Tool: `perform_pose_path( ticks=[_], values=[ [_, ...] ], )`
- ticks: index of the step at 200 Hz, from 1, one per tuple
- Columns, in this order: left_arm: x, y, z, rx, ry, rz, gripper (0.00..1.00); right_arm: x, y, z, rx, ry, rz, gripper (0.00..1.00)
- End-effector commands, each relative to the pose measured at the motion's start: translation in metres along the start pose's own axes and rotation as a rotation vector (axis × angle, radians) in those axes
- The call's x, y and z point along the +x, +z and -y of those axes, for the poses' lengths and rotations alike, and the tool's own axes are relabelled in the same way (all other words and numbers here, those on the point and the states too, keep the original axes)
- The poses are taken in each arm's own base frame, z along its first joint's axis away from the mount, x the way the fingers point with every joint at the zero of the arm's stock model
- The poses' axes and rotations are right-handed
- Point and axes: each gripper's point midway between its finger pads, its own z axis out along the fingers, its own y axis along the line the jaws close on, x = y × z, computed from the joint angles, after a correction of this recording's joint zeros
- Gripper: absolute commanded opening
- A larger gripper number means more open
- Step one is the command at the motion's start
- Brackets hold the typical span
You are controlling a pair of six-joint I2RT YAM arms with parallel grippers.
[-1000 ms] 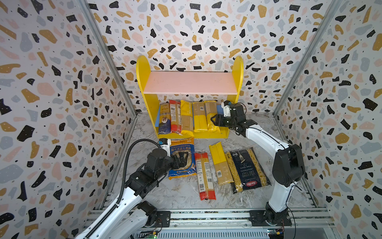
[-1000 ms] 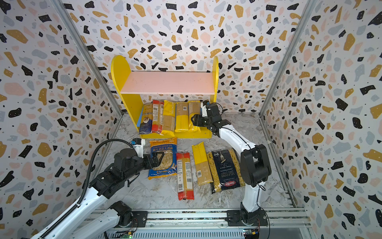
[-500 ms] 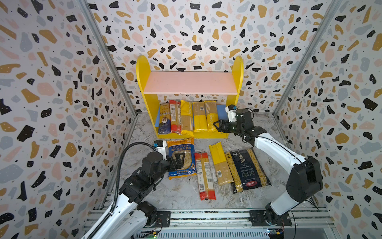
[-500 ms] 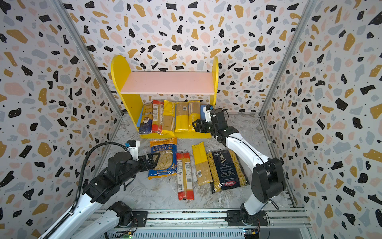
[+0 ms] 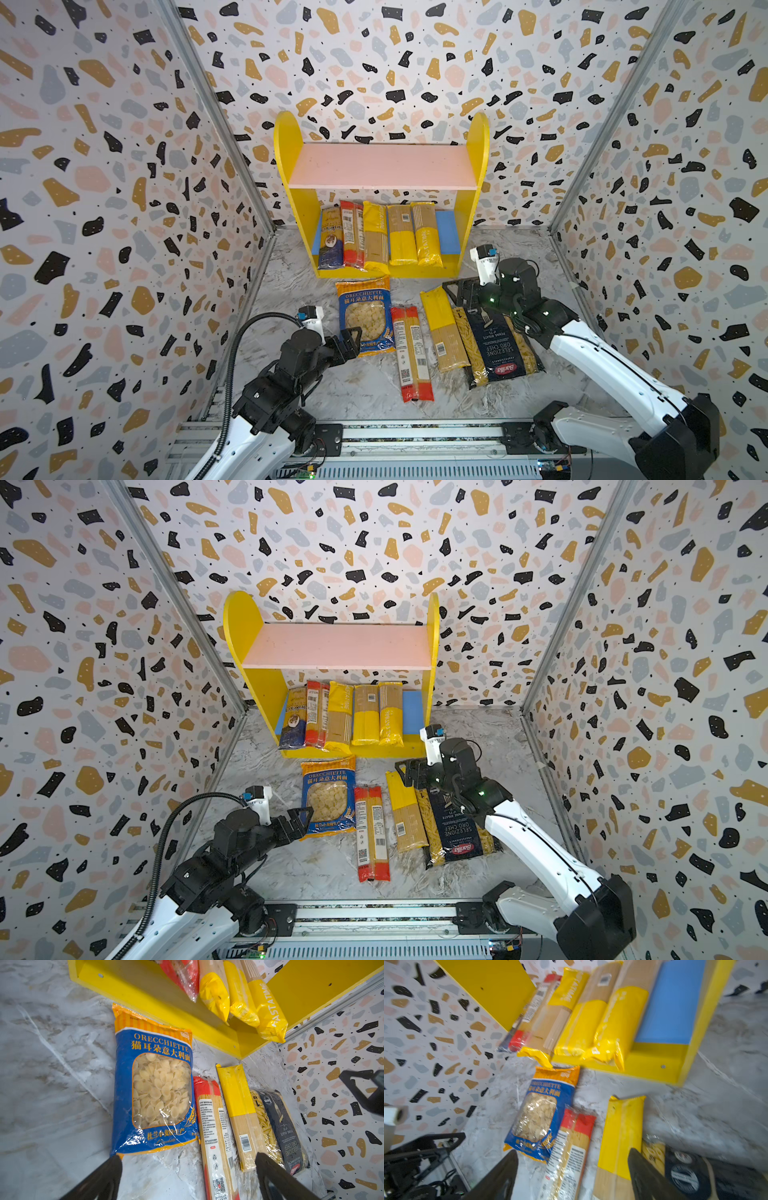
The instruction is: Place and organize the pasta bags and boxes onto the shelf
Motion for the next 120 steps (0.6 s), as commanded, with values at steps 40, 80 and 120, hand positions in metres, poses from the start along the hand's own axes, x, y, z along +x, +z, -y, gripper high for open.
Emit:
perform_pose_path(
  ticks=[40,80,120],
  values=[
    [0.013,0.012,0.014,0.101,-0.08,-0.057,1.0,0.092,-0.024,0.092,0.39,0.139,-0.183,0.99],
    [0.009,0.021,0.04,0.181,-0.082,-0.084,1.0,0.106,-0.047,0.128,0.507,0.226,-0.145,0.99],
    [0.016,0.036,0.072,0.24,-0.031,-0.122,1.0,0.11,-0.067,0.166,0.646,0.362,-0.101,0.99]
  ],
)
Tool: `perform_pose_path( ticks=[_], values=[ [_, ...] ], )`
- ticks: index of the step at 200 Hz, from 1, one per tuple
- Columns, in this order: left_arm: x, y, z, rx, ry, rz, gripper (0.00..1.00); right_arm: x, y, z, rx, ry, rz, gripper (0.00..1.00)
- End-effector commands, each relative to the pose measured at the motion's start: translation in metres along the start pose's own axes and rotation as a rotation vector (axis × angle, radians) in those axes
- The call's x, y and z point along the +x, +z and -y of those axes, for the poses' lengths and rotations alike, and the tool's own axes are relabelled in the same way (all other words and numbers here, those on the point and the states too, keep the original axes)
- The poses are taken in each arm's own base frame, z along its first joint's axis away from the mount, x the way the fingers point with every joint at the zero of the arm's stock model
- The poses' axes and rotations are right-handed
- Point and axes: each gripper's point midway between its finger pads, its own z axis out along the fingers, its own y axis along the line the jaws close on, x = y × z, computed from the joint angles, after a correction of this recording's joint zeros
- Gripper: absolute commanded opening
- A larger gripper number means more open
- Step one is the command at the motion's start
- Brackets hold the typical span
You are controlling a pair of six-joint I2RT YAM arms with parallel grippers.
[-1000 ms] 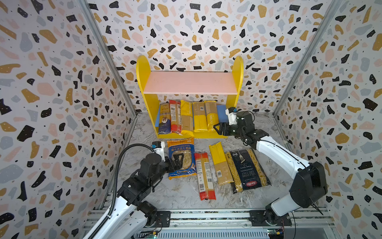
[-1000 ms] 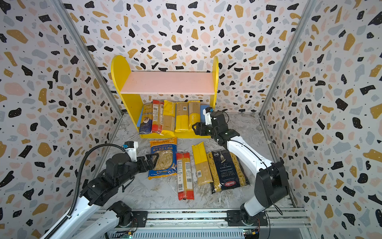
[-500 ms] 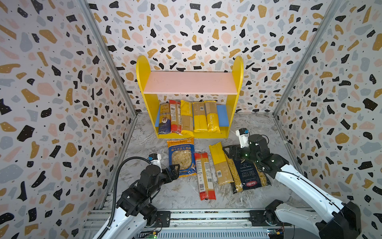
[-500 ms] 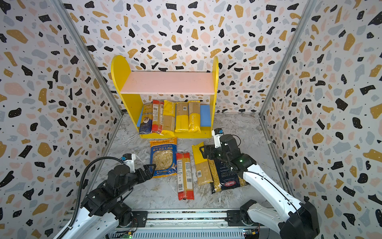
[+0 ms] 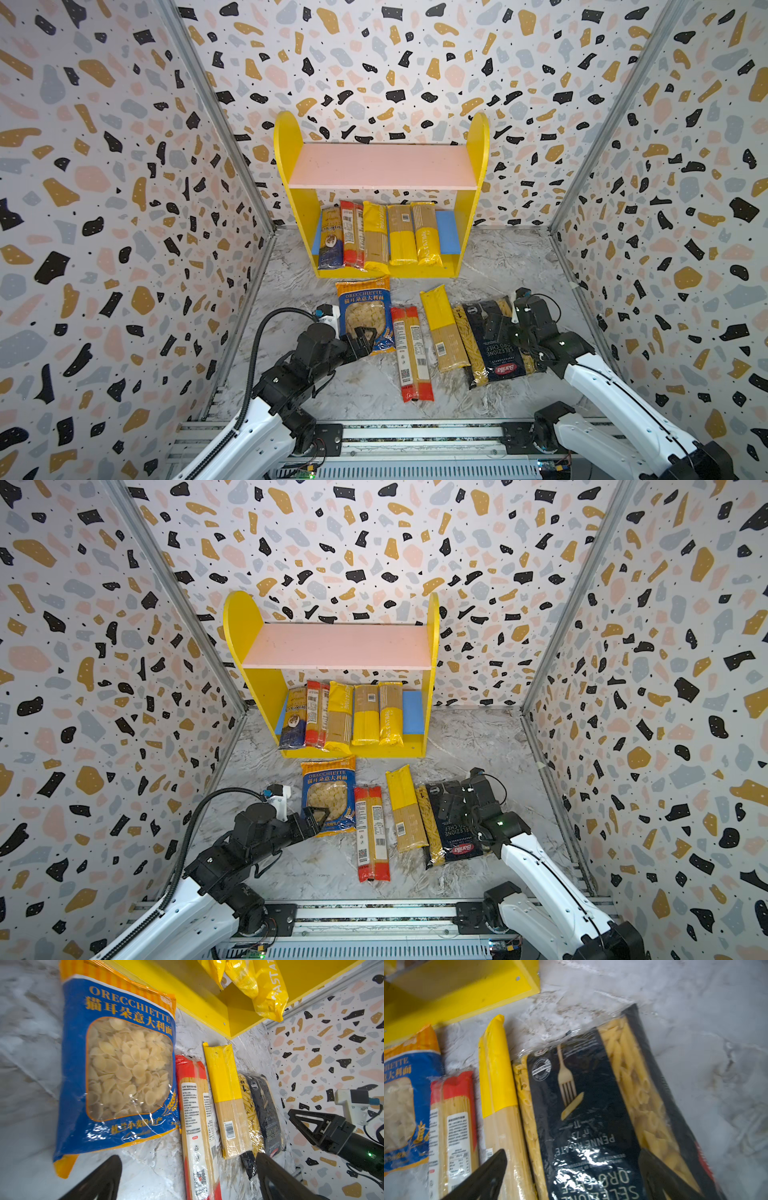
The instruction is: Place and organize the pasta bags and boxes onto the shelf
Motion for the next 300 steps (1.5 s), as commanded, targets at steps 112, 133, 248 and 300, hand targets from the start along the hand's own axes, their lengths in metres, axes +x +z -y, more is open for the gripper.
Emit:
perform_pose_path(
  ticks=[112,133,248,300],
  values=[
    [0.02,0.062,0.118,0.226,0.198,-0.094,1.0,0.019,0.051,0.067,0.071,0.247,-0.15,0.99],
    [0.022,0.069,0.123,0.24,0.205,-0.105,1.0,0.03,0.054,0.047,-0.057,0.241,-0.19,0.99],
    [0.043,0.073,0.113,0.224,0.22,-0.151,0.94,0.077,0.003,-0.091,-0.543,0.028,-0.324,0.99],
    [0.053,0.082,0.139,0.264,0.258,-0.179,0.87,0.073,0.006,-0.039,-0.278,0.037,-0.241,0.99]
  ],
)
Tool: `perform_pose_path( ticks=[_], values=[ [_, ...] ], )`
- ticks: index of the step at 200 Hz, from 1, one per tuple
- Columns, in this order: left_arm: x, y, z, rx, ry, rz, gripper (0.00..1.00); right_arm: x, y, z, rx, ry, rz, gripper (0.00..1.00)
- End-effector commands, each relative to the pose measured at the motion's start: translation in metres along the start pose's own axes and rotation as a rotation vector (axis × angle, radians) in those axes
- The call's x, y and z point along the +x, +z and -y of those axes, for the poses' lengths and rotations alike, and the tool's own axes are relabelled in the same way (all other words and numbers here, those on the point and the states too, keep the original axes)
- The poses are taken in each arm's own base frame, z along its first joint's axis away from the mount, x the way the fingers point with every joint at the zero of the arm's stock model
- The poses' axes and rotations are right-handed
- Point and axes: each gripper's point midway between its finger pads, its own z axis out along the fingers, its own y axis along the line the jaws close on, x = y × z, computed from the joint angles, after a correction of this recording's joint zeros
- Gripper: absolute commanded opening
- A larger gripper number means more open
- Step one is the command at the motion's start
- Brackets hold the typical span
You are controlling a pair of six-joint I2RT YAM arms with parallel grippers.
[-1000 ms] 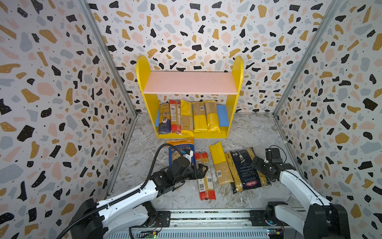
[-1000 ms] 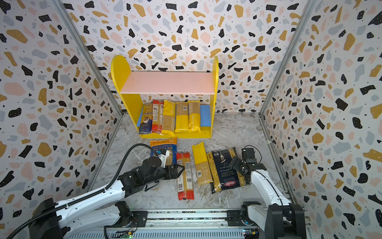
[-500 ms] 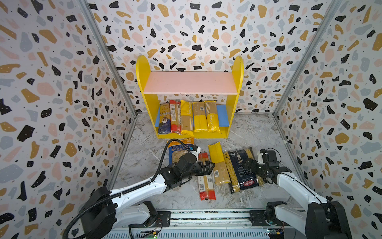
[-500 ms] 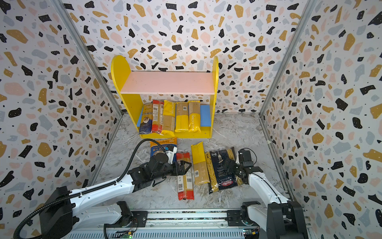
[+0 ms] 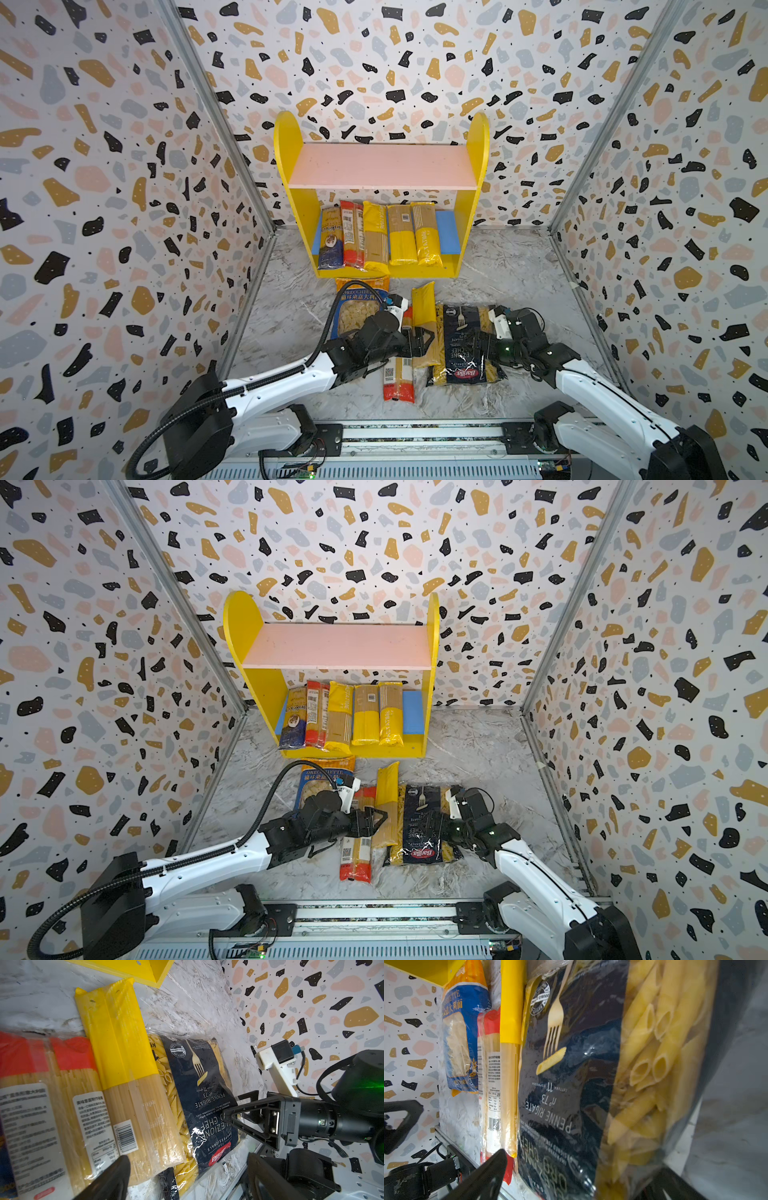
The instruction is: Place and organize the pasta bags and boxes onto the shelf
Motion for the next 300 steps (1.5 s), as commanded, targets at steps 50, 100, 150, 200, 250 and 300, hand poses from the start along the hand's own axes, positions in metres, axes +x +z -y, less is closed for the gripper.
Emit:
perform_pose_path(
  ticks=[50,100,150,200,250,300],
  values=[
    [-0.005,0.038,0.049,0.098,0.064,-0.03,0.87,0.006,-0.003,0.046,0.043,0.127,0.002,0.99],
    [0.002,0.069,0.057,0.111,0.078,-0.089,0.81,0.006,0.006,0.045,-0.058,0.145,-0.03,0.99],
    [0.014,0.098,0.047,0.076,0.093,-0.142,0.76,0.002,0.003,0.037,-0.091,0.123,-0.032,0.99],
    [0.018,0.1,0.013,-0.078,0.132,-0.153,0.71,0.007,0.011,0.037,-0.116,0.118,-0.068,0.99],
    [0.021,0.09,-0.024,-0.269,0.193,-0.177,0.7,0.012,0.019,0.029,-0.199,0.104,-0.101,0.99],
    [0.032,0.068,-0.068,-0.372,0.14,-0.19,0.63,0.009,0.021,0.008,-0.305,0.054,-0.121,0.99]
  ],
)
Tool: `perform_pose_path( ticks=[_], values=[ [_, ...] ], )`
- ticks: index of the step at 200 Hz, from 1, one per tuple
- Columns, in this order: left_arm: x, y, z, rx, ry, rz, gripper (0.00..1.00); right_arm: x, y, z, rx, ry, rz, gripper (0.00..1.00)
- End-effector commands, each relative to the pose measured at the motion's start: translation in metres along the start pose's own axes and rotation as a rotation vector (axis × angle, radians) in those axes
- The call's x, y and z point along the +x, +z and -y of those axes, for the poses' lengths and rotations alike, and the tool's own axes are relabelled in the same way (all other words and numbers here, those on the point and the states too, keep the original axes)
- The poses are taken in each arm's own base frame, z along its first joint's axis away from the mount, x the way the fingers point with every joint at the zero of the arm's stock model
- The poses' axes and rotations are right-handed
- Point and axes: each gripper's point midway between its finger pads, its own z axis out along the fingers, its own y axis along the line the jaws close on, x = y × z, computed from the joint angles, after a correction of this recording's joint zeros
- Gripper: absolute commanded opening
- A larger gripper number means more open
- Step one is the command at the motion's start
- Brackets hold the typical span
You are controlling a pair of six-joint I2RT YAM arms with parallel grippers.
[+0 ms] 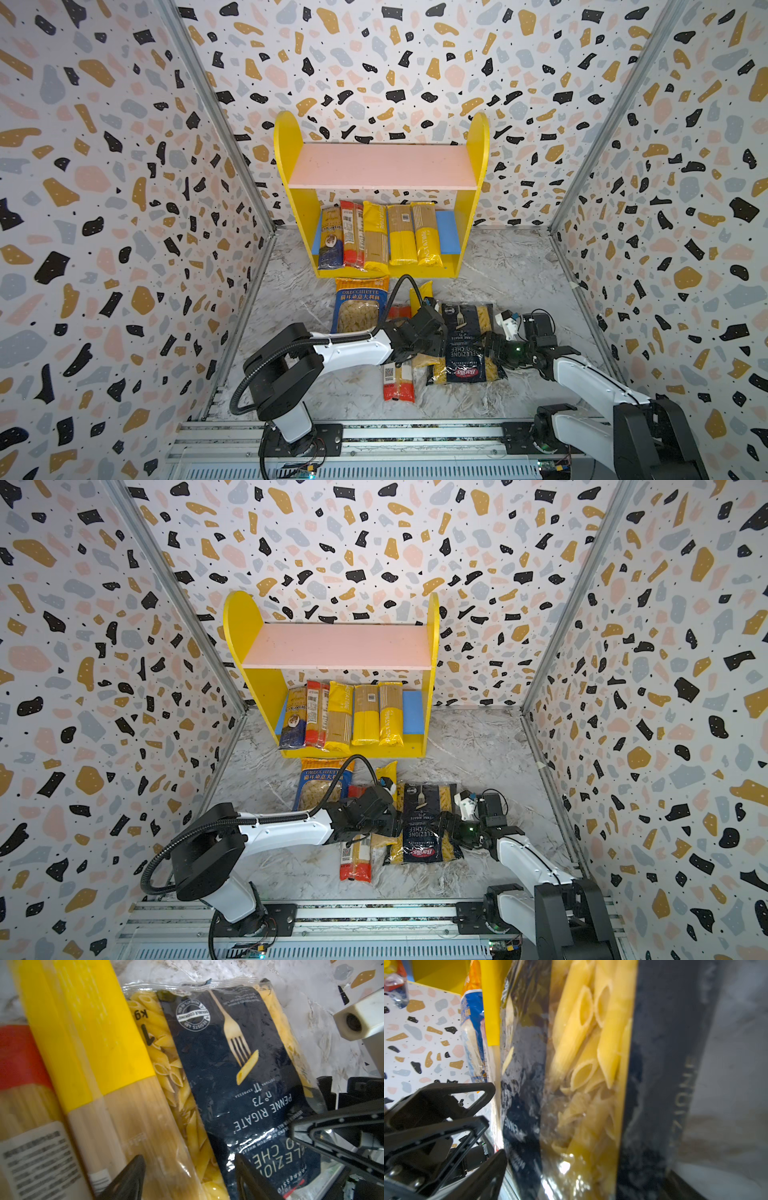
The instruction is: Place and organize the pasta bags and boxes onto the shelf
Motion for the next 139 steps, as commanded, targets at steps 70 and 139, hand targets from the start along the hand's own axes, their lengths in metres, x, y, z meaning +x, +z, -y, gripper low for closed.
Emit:
perform_pose_path(
  ticks=[70,139],
  values=[
    [0.043,-0.007,-0.057,-0.11,-0.048,-0.064,0.44,0.014,0.03,-0.04,-0.091,-0.15,-0.122,0.99],
    [0.057,0.001,-0.06,-0.086,-0.046,-0.098,0.41,0.021,0.06,-0.061,-0.161,-0.181,-0.204,0.99]
  ],
)
